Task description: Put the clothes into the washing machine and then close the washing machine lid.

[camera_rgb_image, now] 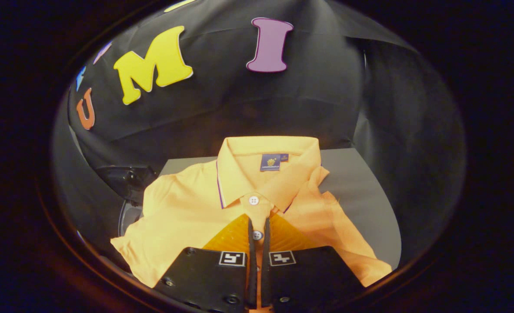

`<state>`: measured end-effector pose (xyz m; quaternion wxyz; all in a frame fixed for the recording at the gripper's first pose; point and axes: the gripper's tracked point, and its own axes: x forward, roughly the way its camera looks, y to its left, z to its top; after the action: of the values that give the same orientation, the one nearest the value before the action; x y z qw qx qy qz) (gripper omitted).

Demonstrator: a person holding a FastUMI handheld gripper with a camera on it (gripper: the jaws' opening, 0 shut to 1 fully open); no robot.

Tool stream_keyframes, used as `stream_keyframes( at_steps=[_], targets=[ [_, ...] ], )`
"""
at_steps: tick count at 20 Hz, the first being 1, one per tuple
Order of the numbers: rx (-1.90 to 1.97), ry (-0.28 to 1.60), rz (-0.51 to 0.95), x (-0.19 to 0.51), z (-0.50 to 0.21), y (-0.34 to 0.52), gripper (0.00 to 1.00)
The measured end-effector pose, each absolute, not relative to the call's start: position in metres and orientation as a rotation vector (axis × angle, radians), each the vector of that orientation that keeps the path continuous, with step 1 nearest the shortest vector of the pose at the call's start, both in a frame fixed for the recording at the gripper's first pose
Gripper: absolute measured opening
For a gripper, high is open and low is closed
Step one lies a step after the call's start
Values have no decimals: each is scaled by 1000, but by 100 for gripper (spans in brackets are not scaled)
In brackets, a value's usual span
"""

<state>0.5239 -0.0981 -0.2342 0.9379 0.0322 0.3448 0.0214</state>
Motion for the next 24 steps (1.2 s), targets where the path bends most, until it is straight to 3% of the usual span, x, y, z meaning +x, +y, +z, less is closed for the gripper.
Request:
stream_keyframes(
  at_steps=[15,24],
  targets=[
    [146,555,84,473,-139,-92,6],
    [115,443,158,443,-62,-29,7]
  ],
)
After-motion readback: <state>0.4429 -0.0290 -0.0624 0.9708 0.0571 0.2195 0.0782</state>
